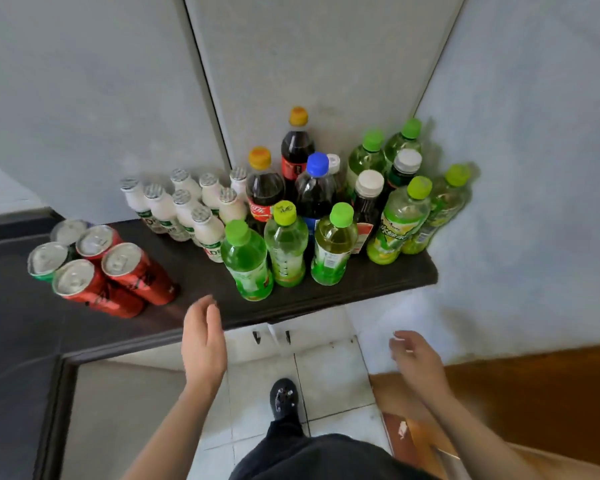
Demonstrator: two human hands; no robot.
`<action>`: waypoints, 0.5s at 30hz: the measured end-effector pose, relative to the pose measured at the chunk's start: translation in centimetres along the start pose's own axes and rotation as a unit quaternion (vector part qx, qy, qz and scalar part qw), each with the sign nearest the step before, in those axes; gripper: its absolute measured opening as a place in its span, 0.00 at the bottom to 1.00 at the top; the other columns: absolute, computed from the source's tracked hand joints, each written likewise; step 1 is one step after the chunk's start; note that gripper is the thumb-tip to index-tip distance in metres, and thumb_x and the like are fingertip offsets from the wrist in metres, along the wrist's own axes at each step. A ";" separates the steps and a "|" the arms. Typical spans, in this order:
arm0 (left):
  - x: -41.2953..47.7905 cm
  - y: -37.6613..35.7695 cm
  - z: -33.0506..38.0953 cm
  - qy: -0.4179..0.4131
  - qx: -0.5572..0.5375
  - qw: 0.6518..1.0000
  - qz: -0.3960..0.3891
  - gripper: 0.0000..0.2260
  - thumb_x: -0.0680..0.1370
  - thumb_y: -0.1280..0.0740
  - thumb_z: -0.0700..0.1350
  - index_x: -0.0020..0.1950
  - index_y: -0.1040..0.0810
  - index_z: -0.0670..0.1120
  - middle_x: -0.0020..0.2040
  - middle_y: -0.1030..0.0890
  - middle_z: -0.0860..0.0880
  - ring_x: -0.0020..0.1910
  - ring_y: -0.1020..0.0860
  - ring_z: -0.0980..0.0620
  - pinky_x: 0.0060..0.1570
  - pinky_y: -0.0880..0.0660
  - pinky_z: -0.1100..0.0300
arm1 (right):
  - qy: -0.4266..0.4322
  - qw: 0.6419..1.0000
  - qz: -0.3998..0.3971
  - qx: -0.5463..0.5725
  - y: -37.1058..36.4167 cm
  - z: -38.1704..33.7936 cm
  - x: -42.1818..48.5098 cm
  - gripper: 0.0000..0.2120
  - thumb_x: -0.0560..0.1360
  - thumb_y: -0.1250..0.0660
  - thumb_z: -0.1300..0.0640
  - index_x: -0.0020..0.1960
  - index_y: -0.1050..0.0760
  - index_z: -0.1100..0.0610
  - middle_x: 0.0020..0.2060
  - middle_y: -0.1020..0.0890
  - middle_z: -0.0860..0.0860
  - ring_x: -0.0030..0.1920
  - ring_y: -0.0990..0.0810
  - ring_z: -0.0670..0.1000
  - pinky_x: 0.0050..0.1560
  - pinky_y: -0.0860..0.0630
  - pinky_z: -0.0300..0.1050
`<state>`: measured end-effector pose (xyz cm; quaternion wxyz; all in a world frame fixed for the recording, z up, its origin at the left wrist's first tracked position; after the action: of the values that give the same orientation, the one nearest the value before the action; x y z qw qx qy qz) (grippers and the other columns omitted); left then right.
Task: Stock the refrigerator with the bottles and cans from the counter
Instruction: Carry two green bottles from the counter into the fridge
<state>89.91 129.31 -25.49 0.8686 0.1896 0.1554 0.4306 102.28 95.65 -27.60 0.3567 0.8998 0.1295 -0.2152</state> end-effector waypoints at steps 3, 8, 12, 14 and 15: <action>2.8 0.3 5.5 -0.144 -0.033 0.989 0.012 0.23 0.76 0.46 0.53 0.67 0.32 0.43 0.62 0.29 0.51 0.58 0.28 0.59 0.57 0.34 0.71 | 0.101 0.989 0.091 0.058 0.3 -7.6 0.5 0.13 0.78 0.37 0.56 0.62 0.28 0.53 0.52 0.23 0.47 0.51 0.24 0.47 0.46 0.31 0.38; 3.9 -0.5 9.8 -0.286 -0.042 0.957 -0.025 0.30 0.75 0.39 0.60 0.70 0.37 0.41 0.66 0.32 0.48 0.65 0.30 0.47 0.62 0.33 0.56 | 0.286 0.945 0.146 0.060 0.4 -16.5 -0.2 0.20 0.75 0.34 0.54 0.65 0.31 0.57 0.57 0.27 0.46 0.59 0.28 0.46 0.55 0.29 0.40; 4.0 -1.4 11.2 -0.257 -0.014 0.966 -0.036 0.25 0.74 0.37 0.58 0.67 0.33 0.48 0.60 0.28 0.54 0.61 0.29 0.55 0.60 0.33 0.62 | 0.364 0.915 0.173 -0.002 0.3 -19.9 -0.4 0.27 0.72 0.35 0.45 0.64 0.31 0.62 0.59 0.25 0.54 0.60 0.27 0.53 0.61 0.30 0.47; 3.9 -1.6 11.5 -0.249 0.021 0.968 -0.027 0.18 0.75 0.39 0.56 0.62 0.30 0.50 0.53 0.28 0.60 0.55 0.29 0.58 0.55 0.34 0.66 | 0.380 0.904 0.190 -0.034 0.3 -20.2 -0.3 0.29 0.72 0.33 0.46 0.64 0.31 0.64 0.59 0.25 0.56 0.61 0.28 0.55 0.63 0.31 0.50; 3.9 -1.5 11.7 -0.243 0.025 0.969 -0.022 0.16 0.76 0.39 0.56 0.61 0.30 0.51 0.51 0.29 0.63 0.53 0.29 0.59 0.53 0.35 0.69 | 0.386 0.901 0.194 -0.042 0.2 -20.3 -0.2 0.29 0.72 0.33 0.46 0.65 0.31 0.64 0.60 0.24 0.56 0.61 0.28 0.55 0.63 0.31 0.51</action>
<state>98.28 129.31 -16.35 0.8845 0.3069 -0.0457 0.3483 108.18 109.63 -14.17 0.3509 0.9039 0.0888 0.2280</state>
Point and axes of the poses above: each hand's wrist, its own x-axis towards the middle knuckle, its own y-axis out of the back of the hand, z = x × y, the point moved 5 cm from there along x, towards the middle knuckle
